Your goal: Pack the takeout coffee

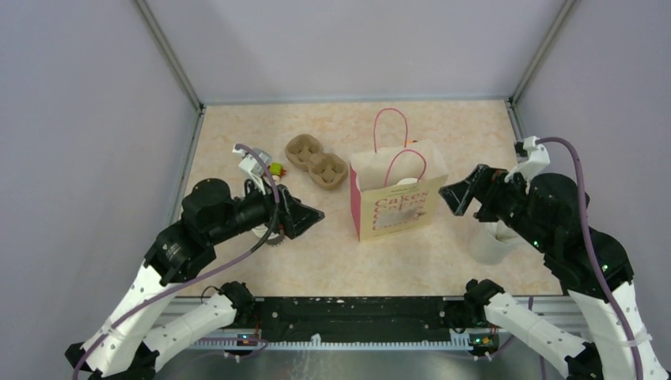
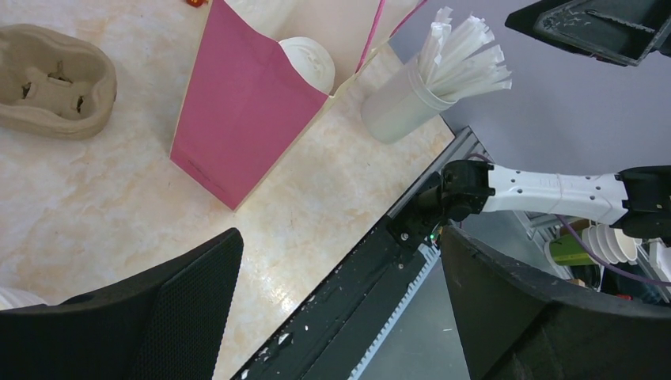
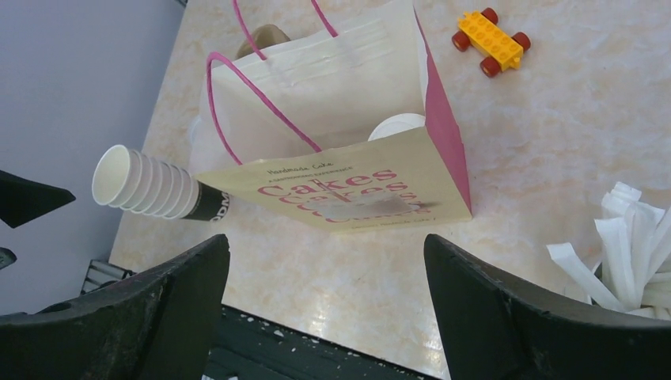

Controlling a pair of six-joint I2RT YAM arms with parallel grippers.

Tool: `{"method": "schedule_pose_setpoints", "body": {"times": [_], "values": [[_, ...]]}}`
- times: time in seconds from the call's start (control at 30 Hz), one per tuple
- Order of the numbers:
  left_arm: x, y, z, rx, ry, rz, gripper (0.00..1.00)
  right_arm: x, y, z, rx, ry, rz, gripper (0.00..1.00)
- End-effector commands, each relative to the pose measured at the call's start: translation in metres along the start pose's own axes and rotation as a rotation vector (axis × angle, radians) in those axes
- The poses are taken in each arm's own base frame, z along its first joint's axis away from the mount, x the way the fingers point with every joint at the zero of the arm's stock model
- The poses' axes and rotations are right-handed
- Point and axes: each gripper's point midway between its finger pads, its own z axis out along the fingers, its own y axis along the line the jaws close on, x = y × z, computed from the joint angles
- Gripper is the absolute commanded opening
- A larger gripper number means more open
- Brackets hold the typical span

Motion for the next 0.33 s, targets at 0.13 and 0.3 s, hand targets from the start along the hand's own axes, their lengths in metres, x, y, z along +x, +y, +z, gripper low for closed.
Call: {"method": "schedule_pose_setpoints", "body": {"times": [0.13, 0.3], "values": [[-0.0266, -0.0113, -0.0076, 0.036, -0.124, 0.037, 0.99, -0.0143, 0.0114, 0.0118, -0.026, -0.03, 0.013, 0.9], [-0.0323, -0.0142, -0.0094, 0.039, -0.141, 0.037, 0.99, -0.0158, 0.0134, 0.0099, -0.035, -0.032, 0.017, 0.9]]}}
